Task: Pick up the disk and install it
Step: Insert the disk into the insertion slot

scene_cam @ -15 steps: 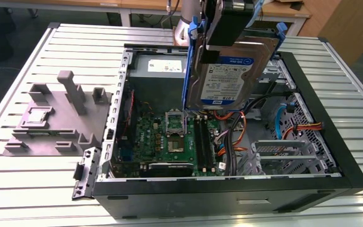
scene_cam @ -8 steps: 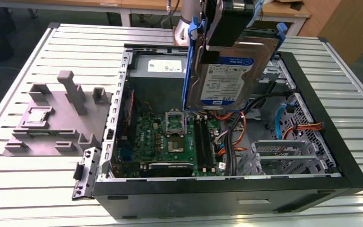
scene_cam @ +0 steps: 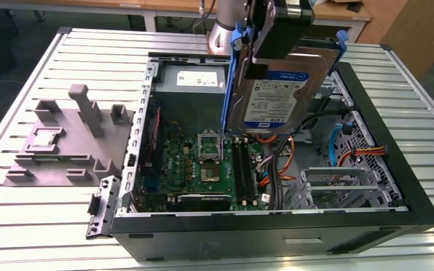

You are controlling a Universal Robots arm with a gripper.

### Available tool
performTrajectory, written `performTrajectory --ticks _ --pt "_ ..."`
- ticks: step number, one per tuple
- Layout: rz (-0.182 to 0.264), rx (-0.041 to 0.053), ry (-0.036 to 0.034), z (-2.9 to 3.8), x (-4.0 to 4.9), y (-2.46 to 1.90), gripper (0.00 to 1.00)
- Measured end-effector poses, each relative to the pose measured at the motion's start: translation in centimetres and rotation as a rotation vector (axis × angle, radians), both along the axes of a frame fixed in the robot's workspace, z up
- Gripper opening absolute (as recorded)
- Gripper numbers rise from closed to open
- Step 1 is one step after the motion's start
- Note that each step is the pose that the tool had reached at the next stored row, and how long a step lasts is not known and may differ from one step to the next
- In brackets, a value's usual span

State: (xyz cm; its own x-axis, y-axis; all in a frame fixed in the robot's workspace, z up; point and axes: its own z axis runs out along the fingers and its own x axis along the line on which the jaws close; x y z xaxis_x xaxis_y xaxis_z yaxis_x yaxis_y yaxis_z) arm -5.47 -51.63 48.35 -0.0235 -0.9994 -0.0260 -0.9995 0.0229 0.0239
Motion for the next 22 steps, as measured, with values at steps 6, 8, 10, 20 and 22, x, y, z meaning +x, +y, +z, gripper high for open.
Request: performTrajectory --ticks 6,8,10,20,22 --pt "0.000 0.0001 0.0000 -0.06 0.35 -0.09 0.37" --pt "0.000 0.0001 0.0000 -0.08 0.36 -0.32 0.37" --pt "0.000 0.0000 0.0000 -0.10 0.36 -0.61 0.37" --pt "0.000 0.0001 0.0000 -0.30 1.51 -1.07 0.37" --pt "0.000 0.0001 0.0000 -0.34 1.99 -1.07 0.37"
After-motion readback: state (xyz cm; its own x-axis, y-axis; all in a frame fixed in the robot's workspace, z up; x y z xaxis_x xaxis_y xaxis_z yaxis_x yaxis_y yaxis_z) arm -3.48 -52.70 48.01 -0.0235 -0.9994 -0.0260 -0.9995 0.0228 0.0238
